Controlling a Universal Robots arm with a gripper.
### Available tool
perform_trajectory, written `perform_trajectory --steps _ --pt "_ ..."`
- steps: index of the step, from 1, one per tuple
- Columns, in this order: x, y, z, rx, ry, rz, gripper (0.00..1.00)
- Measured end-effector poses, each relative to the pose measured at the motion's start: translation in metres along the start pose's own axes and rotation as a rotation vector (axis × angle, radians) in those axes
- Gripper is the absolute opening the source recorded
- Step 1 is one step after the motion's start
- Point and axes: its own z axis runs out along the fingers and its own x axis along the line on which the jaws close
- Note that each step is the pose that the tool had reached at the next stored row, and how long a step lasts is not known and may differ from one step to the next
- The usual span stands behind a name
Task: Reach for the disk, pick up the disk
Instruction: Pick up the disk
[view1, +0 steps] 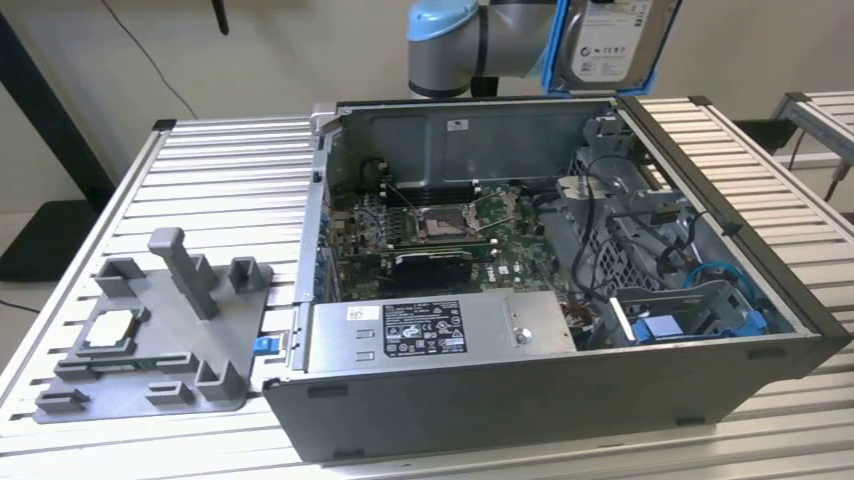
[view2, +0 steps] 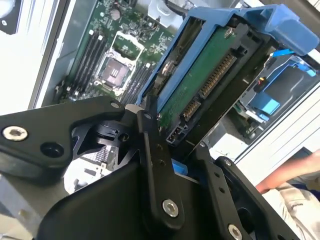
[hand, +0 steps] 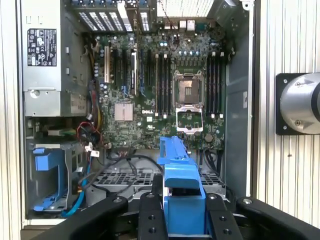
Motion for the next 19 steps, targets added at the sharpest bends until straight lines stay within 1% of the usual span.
perform_trajectory --steps 6,15,19 --pt "-0.0003 -0.0112 -0.0003 0.0 -0.0002 0.0 0.0" --pt "-0.0004 -0.0139 -0.0005 0.0 0.0 0.0 0.0" --pt "0.0014 -0.014 -0.0006 0.0 0.0002 0.0 0.0"
